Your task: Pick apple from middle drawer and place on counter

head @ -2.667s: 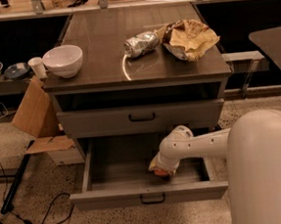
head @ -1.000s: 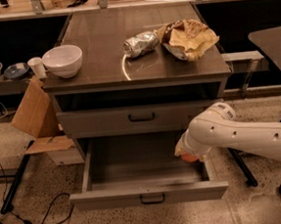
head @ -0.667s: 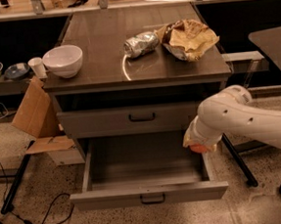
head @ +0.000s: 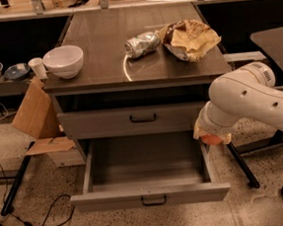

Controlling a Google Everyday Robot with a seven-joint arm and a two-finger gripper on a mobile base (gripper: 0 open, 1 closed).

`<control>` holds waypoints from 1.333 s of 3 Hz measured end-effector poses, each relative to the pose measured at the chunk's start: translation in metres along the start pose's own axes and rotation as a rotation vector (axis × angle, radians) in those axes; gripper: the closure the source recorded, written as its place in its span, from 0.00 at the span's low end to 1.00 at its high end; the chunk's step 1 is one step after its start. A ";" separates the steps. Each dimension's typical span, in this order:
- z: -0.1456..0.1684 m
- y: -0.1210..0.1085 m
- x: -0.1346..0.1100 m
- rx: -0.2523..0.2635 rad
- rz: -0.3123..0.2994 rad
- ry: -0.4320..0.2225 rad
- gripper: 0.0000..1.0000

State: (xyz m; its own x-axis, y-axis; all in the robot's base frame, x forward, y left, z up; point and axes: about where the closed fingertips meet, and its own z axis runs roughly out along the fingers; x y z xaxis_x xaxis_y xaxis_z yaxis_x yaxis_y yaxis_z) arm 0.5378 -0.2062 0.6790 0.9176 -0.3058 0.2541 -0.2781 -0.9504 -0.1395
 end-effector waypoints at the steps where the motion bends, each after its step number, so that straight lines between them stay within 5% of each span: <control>1: -0.014 0.001 -0.006 0.052 -0.016 0.014 1.00; 3: -0.111 -0.021 -0.048 0.262 -0.126 0.139 1.00; 4: -0.155 -0.049 -0.071 0.328 -0.222 0.192 1.00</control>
Offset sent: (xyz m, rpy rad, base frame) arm -0.0903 0.0222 0.1219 0.2061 -0.2849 0.2299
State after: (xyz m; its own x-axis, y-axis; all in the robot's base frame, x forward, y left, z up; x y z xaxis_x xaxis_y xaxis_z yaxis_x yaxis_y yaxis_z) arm 0.4426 -0.1472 0.8160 0.8668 -0.1308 0.4812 0.0532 -0.9353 -0.3499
